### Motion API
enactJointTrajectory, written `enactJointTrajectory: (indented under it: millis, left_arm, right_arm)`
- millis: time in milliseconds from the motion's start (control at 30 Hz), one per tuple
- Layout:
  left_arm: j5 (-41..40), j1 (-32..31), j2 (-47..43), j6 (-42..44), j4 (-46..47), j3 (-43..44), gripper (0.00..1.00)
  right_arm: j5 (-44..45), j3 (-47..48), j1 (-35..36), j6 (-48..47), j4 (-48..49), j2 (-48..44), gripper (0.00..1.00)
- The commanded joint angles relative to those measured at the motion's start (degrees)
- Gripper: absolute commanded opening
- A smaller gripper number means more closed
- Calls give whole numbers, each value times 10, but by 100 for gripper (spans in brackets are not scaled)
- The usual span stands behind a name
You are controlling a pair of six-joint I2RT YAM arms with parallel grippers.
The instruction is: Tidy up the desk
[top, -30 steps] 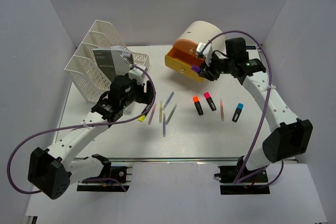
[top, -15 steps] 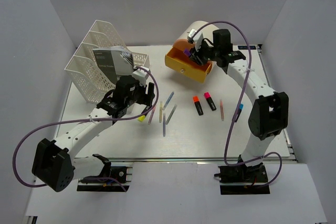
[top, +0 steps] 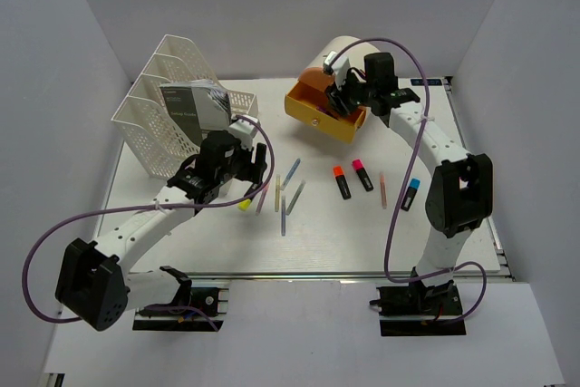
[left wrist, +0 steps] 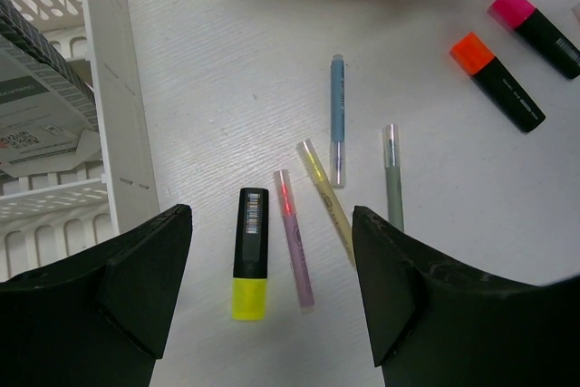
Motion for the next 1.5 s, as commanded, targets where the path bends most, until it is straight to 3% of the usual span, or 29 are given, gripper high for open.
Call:
enactJointTrajectory:
  millis: [0,133,233,267,400,467,533,733,967,1467]
  left_arm:
    - [3,2,6,5,-11,11,81]
    - [-4,2,17,4,-20,16,80]
    - [-16,2,34,2,-32,24,74]
    - [-20,2,41,2,-37,27,71]
    - [-44,-9,78,-2,-55,40,48]
    - [-55,-9,90,-2,-62,44,42]
    - [-59,-9,107,-3,-70,46,42]
    - [-76,-14,166,1,-92,60,51]
    - [-112,-30,212,-1,-103,73,53]
    - [-135,-41,275,2,-114,86,53]
  right_arm:
    - [-10,26,-3,30,8,-34,50]
    - [-23,-7,-6,70,15,-103,45]
    - [-34,-99,-17,156,53,-191,19]
    - [-42,-131,-21,184,64,-215,0]
    - [-134,-290,-52,242,67,-323,0]
    - [-183,-335,-69,258,70,-351,0]
    - [-210,-400,-76,263,95,-394,0]
    - [-266,-468,-124,251,97,-441,4]
    - [-332,-450,-159,225,48,-426,4]
    - [-370,-452,-202,221,41,-440,6]
